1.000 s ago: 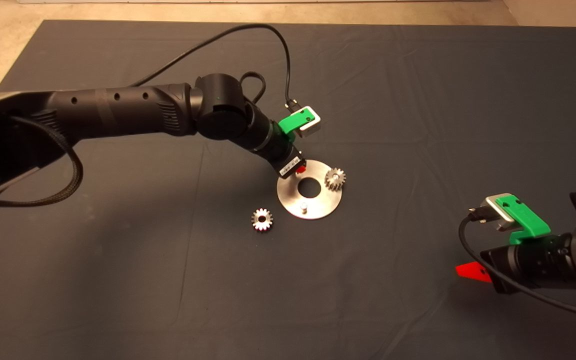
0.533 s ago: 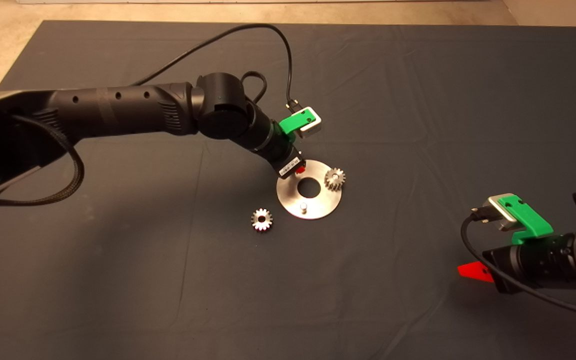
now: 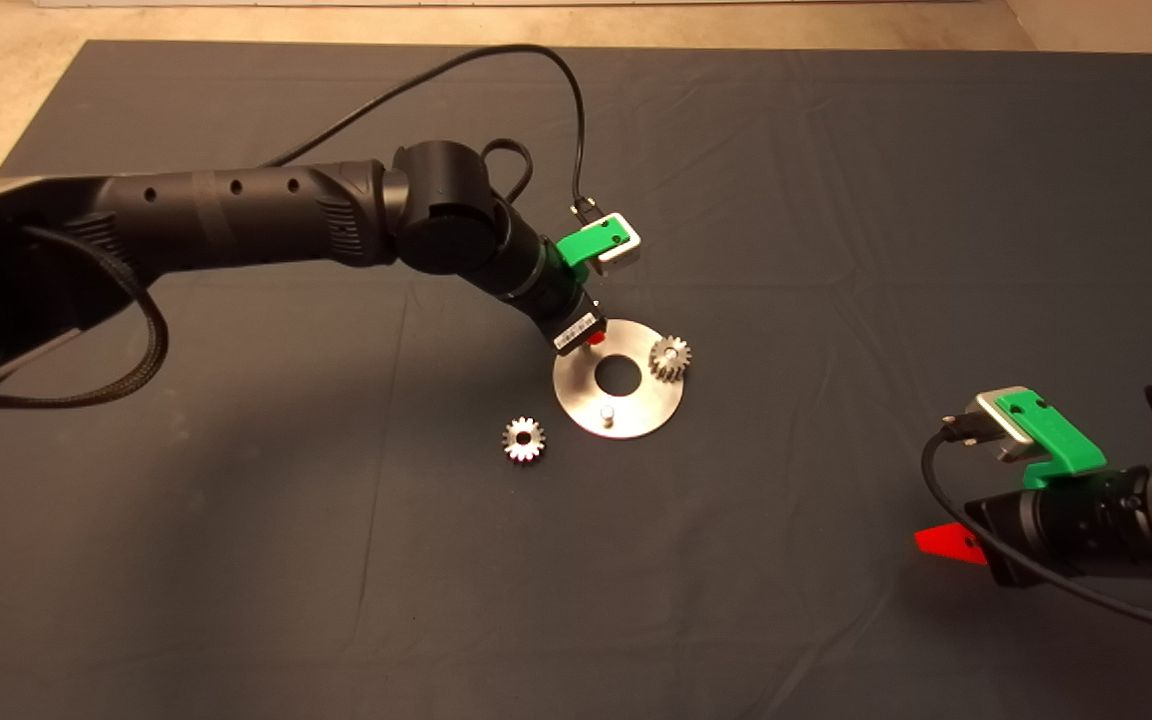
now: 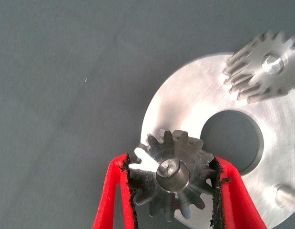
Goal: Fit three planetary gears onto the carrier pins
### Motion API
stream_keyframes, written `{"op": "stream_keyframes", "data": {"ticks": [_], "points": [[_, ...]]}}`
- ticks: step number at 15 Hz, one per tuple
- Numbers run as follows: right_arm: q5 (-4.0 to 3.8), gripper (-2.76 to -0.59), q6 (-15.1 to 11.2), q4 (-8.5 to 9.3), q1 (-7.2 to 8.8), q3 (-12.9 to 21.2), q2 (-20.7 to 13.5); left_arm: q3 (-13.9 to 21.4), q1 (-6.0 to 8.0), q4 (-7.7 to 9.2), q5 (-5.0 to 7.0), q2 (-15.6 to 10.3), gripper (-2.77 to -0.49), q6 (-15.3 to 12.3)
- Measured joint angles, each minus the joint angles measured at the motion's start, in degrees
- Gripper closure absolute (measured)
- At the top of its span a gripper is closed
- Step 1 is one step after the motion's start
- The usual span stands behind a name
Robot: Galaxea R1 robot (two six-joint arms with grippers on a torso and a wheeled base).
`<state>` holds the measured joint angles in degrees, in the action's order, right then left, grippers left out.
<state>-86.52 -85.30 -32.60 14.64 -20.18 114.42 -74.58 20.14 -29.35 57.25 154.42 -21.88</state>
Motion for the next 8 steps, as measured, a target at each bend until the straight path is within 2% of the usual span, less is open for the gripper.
{"op": "stream_keyframes", "data": {"ticks": [4,5,8], "points": [[0.11,-1.61,-0.01,0.0,0.01,0.0,0.0,-0.4,-0.5,0.01,0.82,-0.01,-0.57,0.51],[0.11,-1.61,0.0,0.0,0.01,0.0,0.02,-0.66,-0.6,0.06,0.83,-0.01,-0.59,1.38],[0.39,-1.61,-0.01,0.01,0.01,0.0,0.0,-0.99,-0.6,0.26,0.83,0.0,-0.57,1.44]]}}
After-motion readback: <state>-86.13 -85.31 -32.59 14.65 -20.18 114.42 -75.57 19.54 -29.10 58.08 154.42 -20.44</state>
